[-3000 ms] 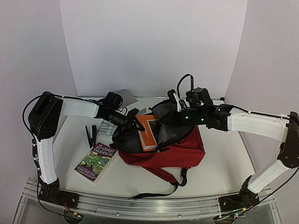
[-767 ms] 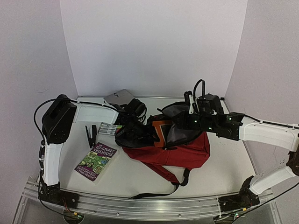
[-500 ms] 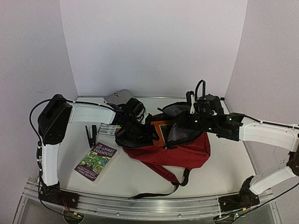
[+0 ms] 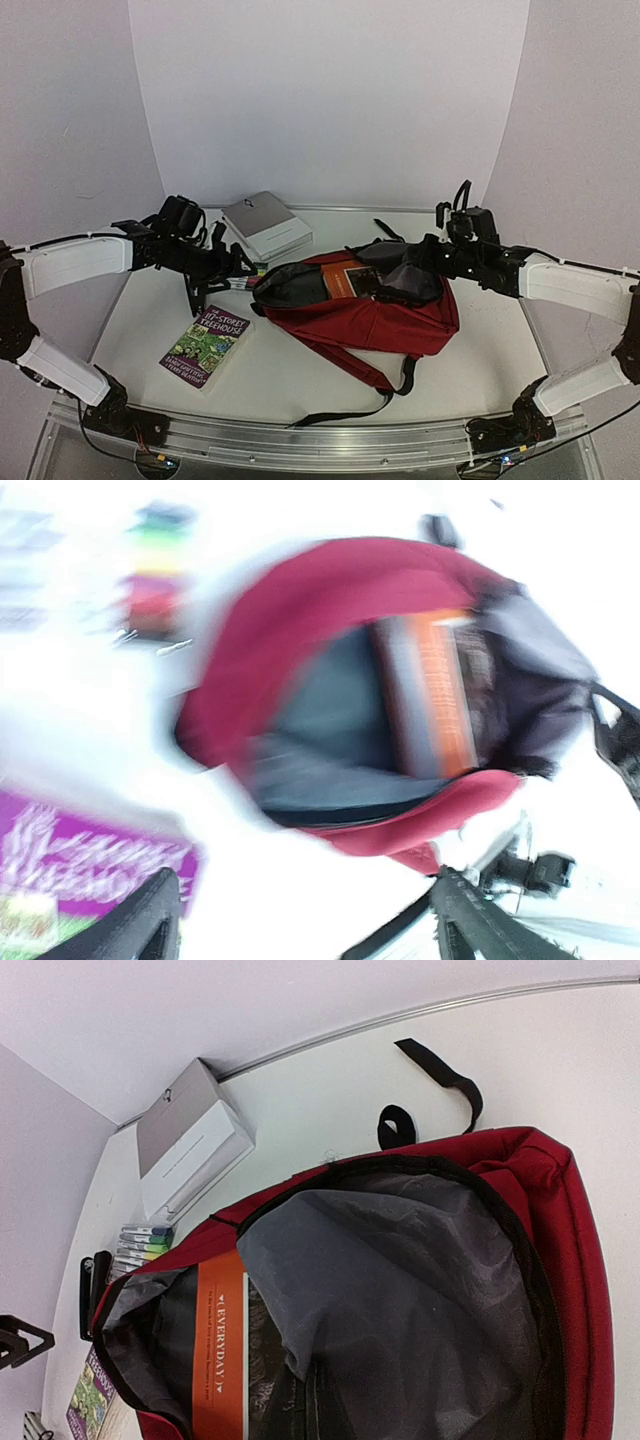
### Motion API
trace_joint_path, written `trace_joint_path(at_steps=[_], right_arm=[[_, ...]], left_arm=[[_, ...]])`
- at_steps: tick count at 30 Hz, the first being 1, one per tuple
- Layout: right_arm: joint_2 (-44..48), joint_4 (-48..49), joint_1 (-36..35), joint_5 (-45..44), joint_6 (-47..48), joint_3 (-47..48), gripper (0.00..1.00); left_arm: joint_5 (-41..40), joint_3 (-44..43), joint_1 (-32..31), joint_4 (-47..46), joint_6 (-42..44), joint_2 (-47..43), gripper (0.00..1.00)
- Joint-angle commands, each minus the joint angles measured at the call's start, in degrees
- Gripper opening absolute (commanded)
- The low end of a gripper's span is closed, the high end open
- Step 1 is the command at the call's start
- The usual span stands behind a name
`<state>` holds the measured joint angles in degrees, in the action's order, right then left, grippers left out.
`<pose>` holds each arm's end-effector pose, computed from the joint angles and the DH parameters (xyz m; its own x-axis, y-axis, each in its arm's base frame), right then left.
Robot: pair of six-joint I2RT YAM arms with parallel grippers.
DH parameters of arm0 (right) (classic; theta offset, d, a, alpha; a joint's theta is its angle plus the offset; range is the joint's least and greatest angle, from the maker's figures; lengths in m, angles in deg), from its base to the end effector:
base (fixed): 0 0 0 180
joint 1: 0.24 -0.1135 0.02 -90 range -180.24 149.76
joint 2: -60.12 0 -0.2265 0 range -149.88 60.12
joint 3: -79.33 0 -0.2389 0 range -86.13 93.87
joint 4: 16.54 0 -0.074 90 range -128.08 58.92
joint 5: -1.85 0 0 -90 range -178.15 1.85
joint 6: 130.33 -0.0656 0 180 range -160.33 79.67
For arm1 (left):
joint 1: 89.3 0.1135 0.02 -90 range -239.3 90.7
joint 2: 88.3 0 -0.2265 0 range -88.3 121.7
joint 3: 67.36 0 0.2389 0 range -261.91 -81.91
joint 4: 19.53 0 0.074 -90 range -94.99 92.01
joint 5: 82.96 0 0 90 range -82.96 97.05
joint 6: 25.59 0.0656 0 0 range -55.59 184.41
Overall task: Pack the student bag
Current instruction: Place the book in the student bag, then pick up the book from the center of the board.
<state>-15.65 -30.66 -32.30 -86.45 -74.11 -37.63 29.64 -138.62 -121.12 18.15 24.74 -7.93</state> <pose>0.2718 0.1725 0.2174 -0.6256 0.2639 -0.7341 -0.2468 0.8257 0.5072 0.2502 -0.1849 0.2009 -0.9302 -0.1164 -0.3482 0.1514 0.7424 -0.6527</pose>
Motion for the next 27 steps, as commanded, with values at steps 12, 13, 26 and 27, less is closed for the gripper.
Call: trace_joint_path(at_steps=[12, 13, 26, 27], right_arm=[[-7.56, -3.14, 8.06, 10.52, 6.42, 10.30, 0.18], [-7.08, -3.55, 8.11, 11.26, 6.61, 10.32, 0.33], [6.47, -8.21, 4.82, 17.12, 1.91, 7.91, 0.89], [7.04, -8.70, 3.78, 16.64, 1.41, 7.73, 0.90]], left_arm=[[-18.80, 20.87, 8.54, 11.17, -9.59, -17.09, 1.00], [-19.34, 21.71, 8.58, 10.48, -10.01, -17.06, 1.00], [-19.89, 21.91, 8.58, 7.64, -6.83, -7.15, 0.99], [-19.12, 21.86, 8.62, 7.15, -6.37, -6.46, 0.99]])
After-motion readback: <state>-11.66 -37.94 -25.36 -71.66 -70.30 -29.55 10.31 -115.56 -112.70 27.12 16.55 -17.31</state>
